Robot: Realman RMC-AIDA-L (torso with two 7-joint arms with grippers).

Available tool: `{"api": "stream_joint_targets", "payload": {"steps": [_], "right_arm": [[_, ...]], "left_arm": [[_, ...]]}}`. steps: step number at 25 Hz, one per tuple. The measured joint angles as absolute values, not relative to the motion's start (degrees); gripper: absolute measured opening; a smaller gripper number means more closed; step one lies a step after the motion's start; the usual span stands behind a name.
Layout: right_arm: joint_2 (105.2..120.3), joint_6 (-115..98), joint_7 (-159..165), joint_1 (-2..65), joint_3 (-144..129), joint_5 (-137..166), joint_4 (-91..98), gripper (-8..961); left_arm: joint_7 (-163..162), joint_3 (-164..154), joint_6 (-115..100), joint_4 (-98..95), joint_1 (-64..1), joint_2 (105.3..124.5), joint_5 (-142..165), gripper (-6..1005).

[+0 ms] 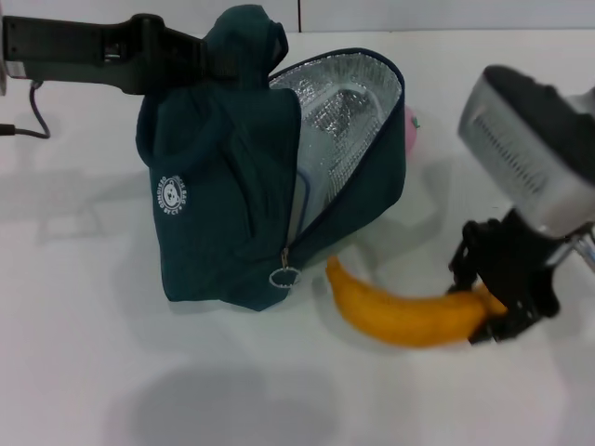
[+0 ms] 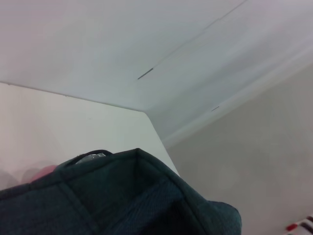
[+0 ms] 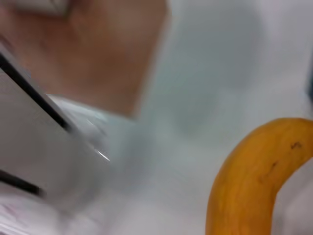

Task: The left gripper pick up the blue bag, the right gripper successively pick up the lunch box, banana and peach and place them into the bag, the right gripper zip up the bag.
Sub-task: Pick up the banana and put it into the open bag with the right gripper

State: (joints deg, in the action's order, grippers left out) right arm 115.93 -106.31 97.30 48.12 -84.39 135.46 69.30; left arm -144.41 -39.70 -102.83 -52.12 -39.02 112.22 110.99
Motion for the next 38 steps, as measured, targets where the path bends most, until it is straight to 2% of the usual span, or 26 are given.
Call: {"api": "stream_joint_targets", "payload": {"steps": [8, 10, 15, 19, 22, 28, 38], "right_arm": [[115.47, -122.43, 102.03, 47.53, -74.22, 120.81, 66.53, 438], [114.81, -123.1, 102.63, 47.07, -72.14, 116.51, 64.38, 440], [111.8, -123.07, 102.68, 44.71, -63.24, 104.31, 56.9, 446], [111.49, -122.97, 102.64, 42.83, -52.49, 98.16, 50.82, 450], [112.07, -122.18, 102.52, 40.37, -47.73, 94.17, 47.69, 453], [115.48, -116.07, 99.79, 35.67, -43.83, 86.15, 39.33, 460], [116.13, -100.87, 85.02, 38.13, -54.82, 74.85, 23.66, 471]], "left_arm": [[-143.45, -39.46, -102.77, -51.68, -38.61, 112.23, 110.66, 38], [-143.45, -39.41, -102.75, -51.68, -38.39, 112.23, 110.5, 38], [-143.44, -39.38, -102.8, -51.64, -37.88, 112.32, 110.46, 38], [-143.44, -39.48, -102.83, -51.59, -37.5, 112.56, 110.46, 38], [-143.44, -39.44, -102.83, -51.58, -37.35, 112.67, 110.46, 38], [-143.43, -39.52, -102.83, -50.99, -36.94, 112.56, 110.37, 38], [-142.25, -39.44, -102.82, -46.99, -36.91, 111.62, 110.36, 38]]}}
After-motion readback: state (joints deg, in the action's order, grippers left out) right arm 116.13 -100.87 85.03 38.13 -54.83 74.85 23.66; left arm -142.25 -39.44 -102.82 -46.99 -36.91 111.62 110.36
